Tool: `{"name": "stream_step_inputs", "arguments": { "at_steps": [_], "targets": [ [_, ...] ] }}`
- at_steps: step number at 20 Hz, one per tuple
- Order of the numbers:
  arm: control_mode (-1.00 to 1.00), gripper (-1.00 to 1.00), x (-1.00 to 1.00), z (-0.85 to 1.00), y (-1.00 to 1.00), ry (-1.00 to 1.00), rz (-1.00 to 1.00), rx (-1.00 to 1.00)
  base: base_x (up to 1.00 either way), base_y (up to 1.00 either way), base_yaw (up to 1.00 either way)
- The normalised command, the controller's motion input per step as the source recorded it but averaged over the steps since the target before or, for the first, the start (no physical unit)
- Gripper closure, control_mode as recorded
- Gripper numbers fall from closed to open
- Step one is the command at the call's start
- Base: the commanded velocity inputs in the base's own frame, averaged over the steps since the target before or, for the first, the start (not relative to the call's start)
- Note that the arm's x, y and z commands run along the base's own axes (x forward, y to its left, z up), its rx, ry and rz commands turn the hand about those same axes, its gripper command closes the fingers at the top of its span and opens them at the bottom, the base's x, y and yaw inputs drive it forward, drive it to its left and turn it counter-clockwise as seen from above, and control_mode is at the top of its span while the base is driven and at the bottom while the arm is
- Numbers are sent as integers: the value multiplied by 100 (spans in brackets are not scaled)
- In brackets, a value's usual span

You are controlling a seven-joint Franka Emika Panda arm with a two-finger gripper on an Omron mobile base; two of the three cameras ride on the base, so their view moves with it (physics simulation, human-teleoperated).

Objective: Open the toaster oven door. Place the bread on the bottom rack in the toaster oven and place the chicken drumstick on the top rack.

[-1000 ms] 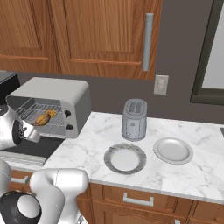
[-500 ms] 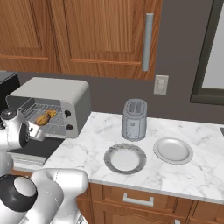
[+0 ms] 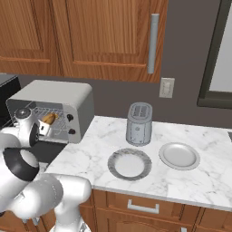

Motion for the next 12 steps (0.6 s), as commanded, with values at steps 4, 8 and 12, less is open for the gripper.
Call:
{"name": "stream_step_inputs", "arguments": {
  "at_steps": [4, 8, 12],
  "targets": [
    [-100, -100, 60, 1, 0, 0, 2, 0, 0, 0, 0],
    [-100, -100, 63, 11, 0, 0, 0, 0, 0, 0, 0],
    [-100, -100, 58, 11, 0, 0, 0, 0, 0, 0, 0]
  ]
}}
